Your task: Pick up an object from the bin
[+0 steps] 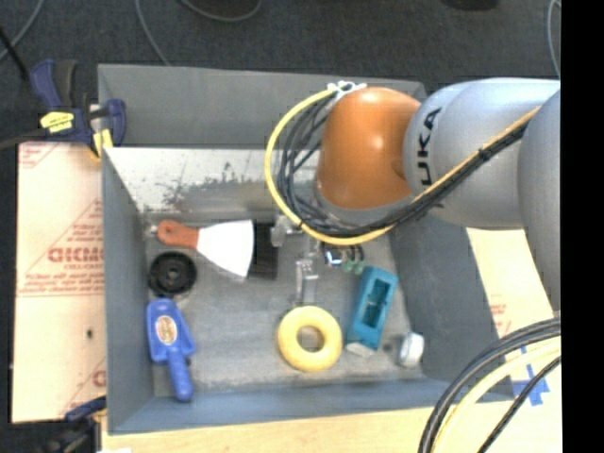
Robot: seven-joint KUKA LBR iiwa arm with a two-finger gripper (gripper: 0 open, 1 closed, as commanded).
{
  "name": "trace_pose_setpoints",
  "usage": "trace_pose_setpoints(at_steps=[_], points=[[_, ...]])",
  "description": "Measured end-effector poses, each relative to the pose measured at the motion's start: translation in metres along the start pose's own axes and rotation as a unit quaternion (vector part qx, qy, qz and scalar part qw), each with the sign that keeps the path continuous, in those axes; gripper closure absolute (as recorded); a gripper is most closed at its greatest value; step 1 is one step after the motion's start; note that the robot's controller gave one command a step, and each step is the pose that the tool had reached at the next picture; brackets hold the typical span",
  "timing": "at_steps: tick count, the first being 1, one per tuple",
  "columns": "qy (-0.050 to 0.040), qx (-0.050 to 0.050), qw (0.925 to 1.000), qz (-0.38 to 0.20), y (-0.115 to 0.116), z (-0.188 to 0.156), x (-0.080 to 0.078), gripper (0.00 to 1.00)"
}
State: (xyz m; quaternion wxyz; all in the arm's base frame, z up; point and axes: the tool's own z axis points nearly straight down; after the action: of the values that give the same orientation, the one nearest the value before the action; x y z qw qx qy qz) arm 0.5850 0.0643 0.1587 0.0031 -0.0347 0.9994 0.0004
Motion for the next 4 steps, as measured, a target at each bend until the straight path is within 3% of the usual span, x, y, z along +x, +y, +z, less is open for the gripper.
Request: trace_pose_setpoints(at_steps=[1,2,3,4], points=[[0.0012,0.000,0.9958,-0.091,-0.029,0.013,0.072,0.00],[0.0003,0.000,0.9914,-0.131,-0.037,0.035,0.081,0.00],[-0.0024,0.000,0.9974,-0.072,-0.026,0.081,0.041,0.00],[-0.0034,0.000,0.9937,-0.112,-0.028,0.087,0.030,1.00]])
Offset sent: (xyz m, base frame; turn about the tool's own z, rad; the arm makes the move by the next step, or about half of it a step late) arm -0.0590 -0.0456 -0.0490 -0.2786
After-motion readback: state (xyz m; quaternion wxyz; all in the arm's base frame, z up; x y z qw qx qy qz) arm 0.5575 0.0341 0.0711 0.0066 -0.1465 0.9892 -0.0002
